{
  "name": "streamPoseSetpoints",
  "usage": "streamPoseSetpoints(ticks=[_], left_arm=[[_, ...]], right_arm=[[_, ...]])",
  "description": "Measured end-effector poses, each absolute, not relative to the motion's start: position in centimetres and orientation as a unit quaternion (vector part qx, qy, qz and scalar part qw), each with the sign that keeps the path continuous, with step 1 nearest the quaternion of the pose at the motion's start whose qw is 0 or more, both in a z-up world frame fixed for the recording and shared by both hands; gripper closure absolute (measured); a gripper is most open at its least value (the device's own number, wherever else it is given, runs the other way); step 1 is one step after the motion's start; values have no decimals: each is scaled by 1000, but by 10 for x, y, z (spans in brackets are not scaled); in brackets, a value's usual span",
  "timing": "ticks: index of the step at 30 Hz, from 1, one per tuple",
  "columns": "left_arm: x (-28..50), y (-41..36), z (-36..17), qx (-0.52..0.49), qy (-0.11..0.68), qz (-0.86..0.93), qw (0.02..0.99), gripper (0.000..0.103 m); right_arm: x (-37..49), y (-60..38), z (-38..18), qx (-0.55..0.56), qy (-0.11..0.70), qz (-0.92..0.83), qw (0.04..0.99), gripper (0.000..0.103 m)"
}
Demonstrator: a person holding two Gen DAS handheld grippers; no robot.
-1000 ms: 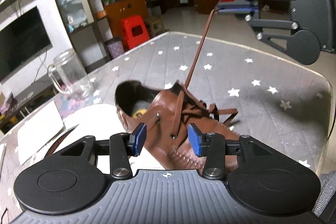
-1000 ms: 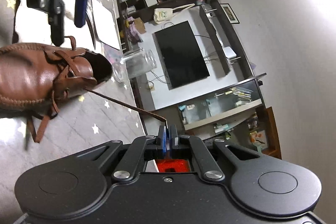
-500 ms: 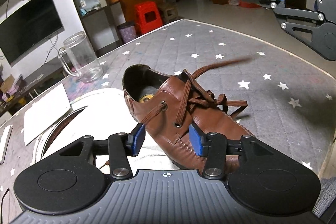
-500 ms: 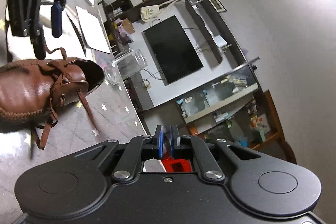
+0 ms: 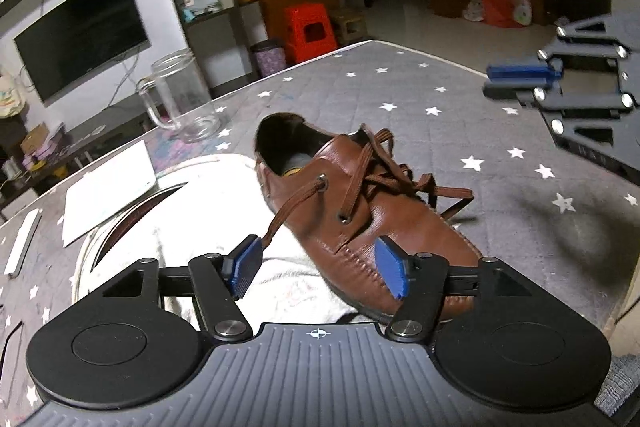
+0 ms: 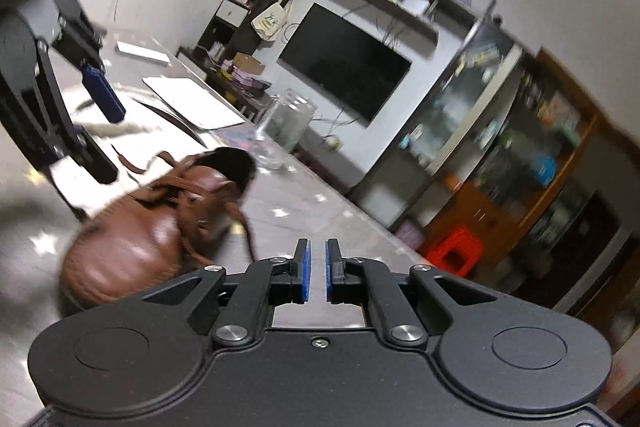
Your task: Lace up shoes with both hands
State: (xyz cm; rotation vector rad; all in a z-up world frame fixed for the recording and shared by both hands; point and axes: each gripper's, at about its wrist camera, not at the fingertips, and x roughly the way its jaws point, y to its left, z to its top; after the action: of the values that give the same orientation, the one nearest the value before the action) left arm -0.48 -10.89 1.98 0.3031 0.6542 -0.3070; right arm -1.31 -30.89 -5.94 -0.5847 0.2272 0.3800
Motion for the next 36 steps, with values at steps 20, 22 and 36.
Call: streamPoseSetpoints(ticks=[20,22,36], left_arm=[[-14,-108,28,104,284,-137,943,31],[-12,-112,28,105,284,-146,942,31],[27,-144,31,187,276,-234,913,84]], right_arm=[[-34,-323,-71,-148,165,201,954,63],[-37,-324,-72,-141,169,203,954,61],[-55,-306,-72,-133,170,256,942,58]])
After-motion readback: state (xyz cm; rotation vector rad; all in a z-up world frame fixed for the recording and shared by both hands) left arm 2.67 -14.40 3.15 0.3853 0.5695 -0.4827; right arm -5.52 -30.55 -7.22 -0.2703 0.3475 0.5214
